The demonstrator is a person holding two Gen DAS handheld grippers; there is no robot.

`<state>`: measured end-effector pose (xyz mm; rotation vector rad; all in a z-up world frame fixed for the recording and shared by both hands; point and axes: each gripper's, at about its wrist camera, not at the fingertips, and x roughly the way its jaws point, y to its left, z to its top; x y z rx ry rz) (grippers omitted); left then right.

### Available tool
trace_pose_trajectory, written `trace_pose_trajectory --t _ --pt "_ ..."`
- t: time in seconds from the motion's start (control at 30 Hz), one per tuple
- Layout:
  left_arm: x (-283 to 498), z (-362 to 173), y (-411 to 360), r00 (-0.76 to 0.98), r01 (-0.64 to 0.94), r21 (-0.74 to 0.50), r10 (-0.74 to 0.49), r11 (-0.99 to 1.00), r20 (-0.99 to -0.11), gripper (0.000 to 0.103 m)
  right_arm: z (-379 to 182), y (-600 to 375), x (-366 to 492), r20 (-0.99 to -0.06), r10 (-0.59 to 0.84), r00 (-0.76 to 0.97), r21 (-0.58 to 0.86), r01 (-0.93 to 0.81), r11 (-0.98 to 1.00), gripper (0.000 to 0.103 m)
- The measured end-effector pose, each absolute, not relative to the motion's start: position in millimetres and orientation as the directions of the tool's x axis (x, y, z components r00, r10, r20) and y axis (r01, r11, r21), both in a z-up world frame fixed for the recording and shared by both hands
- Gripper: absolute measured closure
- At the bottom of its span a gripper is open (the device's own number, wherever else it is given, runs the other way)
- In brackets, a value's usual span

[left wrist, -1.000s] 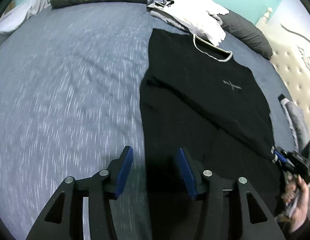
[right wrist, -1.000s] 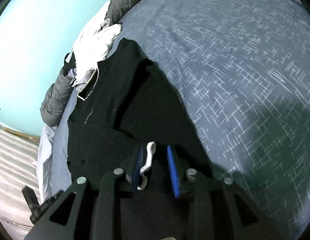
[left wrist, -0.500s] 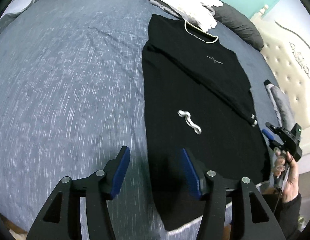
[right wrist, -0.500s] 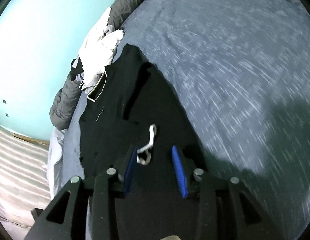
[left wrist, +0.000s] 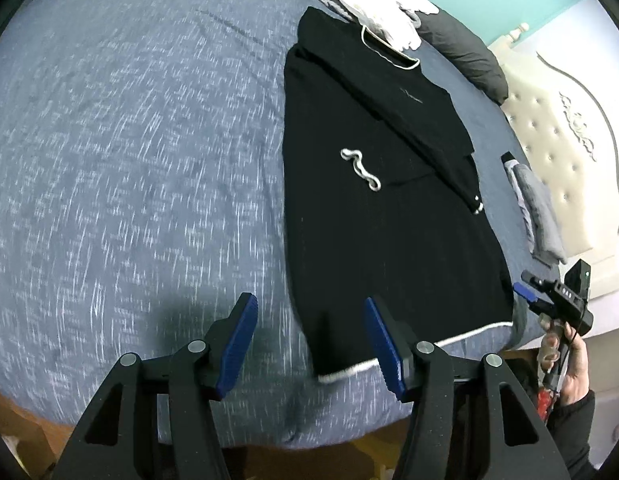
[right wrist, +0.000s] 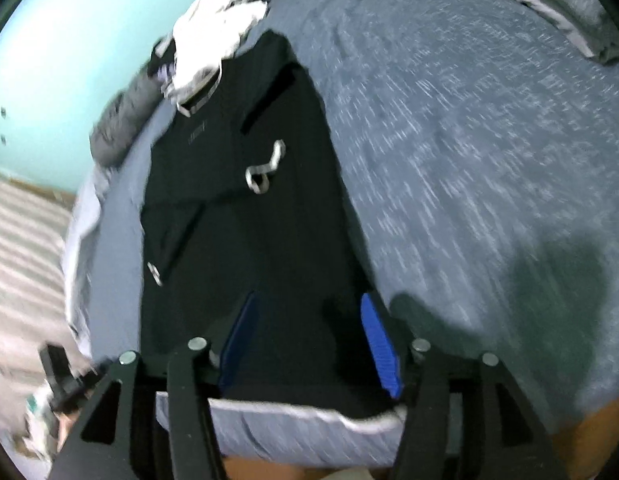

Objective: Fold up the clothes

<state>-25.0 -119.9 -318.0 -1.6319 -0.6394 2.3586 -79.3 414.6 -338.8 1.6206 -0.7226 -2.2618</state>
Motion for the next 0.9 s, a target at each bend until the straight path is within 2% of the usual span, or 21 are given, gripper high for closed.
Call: trace_pose_trajectory --t 0.37,0.47,0.9 --pt "-9.1 -334.4 -112.1 -0.312 0.078 -0.466 0.423 -0.881 -0.851 0.043 -347.9 423.9 -43.7 -0.857 -0.449 -0.253 0.477 -0.058 -0.877 0.044" --pt "-8.4 -342.5 -112.0 -0.288 0.087 -0.464 0.423 -0.882 -0.859 0.034 -350.8 422.4 -41.9 -0.863 -0.445 -0.238 0.47 -0.059 -0.881 0.044" --pt "-17.2 -368.4 -101.1 -0.25 0.091 -0.512 0.478 -0.854 -0.842 0.034 -361.2 419.3 -53.2 -0.871 -0.445 -0.21 0.47 -0.085 -0.879 0.043"
